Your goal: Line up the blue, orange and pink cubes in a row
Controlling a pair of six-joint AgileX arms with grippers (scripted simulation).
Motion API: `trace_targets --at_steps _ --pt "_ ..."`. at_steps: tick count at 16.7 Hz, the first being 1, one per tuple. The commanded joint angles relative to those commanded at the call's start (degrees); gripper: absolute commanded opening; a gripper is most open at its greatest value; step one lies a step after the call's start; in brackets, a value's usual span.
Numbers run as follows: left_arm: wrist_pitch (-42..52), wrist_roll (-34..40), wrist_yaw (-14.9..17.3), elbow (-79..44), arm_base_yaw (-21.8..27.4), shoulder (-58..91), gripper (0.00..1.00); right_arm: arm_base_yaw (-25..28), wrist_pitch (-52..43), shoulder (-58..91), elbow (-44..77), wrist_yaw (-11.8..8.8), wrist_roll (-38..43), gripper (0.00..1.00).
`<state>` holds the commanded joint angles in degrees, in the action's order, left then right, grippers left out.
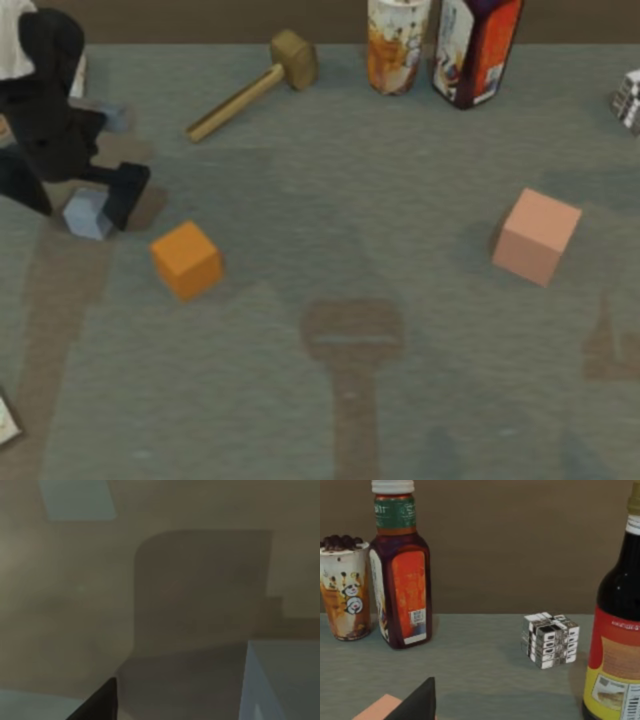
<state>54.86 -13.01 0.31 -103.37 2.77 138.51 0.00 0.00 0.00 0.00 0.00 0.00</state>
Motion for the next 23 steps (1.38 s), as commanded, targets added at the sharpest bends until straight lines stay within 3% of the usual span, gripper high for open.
trace_targets --at_steps 9,19,23 --pt "0.0 0.0 0.0 0.0 0.0 0.0 0.02 0.0 0.0 0.0 0.0 0.0 0.0 1.0" --pt "0.8 0.2 0.4 -0.7 -0.1 -2.0 0.0 0.0 0.0 0.0 0.0 0.0 0.0 1.0" --pt "7.4 0.4 0.4 -5.4 -0.7 -3.6 0.0 0.0 0.0 0.0 0.0 0.0 0.0 1.0"
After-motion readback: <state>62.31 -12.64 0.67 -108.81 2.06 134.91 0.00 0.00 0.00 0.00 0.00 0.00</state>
